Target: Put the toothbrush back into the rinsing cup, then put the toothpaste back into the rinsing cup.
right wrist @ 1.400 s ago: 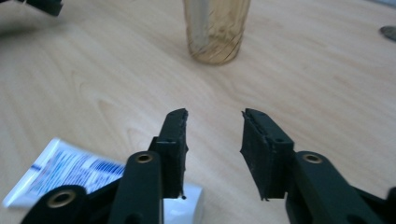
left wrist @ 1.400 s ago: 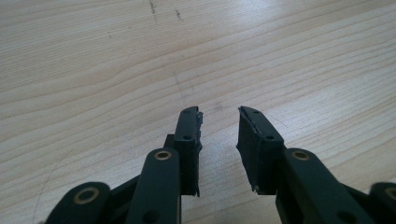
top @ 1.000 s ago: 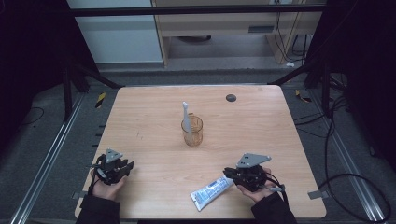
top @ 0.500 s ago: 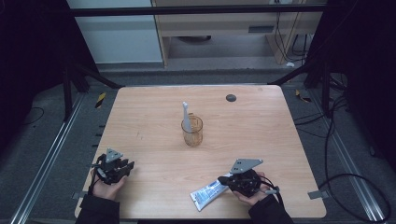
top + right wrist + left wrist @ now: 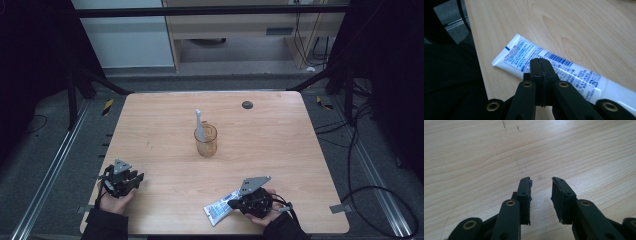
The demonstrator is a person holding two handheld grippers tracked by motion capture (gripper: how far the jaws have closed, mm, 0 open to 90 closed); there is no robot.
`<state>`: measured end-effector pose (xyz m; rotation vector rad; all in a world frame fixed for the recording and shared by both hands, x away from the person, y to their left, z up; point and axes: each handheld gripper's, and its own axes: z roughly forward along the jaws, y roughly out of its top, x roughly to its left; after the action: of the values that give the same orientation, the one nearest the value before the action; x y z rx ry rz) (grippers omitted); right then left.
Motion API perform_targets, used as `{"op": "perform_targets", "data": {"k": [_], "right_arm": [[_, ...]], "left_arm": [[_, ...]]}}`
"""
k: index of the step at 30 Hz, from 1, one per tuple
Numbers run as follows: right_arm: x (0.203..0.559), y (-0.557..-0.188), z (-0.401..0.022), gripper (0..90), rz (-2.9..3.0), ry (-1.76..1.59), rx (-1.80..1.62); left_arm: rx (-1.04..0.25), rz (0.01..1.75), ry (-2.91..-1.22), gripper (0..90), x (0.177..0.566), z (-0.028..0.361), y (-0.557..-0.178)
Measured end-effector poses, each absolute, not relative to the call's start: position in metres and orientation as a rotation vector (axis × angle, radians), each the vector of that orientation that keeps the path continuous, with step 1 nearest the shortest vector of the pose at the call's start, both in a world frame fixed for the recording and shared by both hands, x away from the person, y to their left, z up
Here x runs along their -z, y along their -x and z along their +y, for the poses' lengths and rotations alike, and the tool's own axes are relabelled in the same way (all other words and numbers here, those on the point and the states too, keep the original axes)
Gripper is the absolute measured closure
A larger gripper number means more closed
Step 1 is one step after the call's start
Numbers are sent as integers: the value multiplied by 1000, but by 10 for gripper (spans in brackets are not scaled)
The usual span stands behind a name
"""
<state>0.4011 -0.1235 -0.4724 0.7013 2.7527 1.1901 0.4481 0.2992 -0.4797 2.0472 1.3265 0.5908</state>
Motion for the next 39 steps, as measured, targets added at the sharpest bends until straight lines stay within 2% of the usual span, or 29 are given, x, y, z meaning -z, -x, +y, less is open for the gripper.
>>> {"op": "perform_targets", "data": {"k": [39], "right_arm": [[472,-435,-89,900,2567,-850,-1088]], "left_arm": [[-605,1319,-2059,678,479,296,-449]]}}
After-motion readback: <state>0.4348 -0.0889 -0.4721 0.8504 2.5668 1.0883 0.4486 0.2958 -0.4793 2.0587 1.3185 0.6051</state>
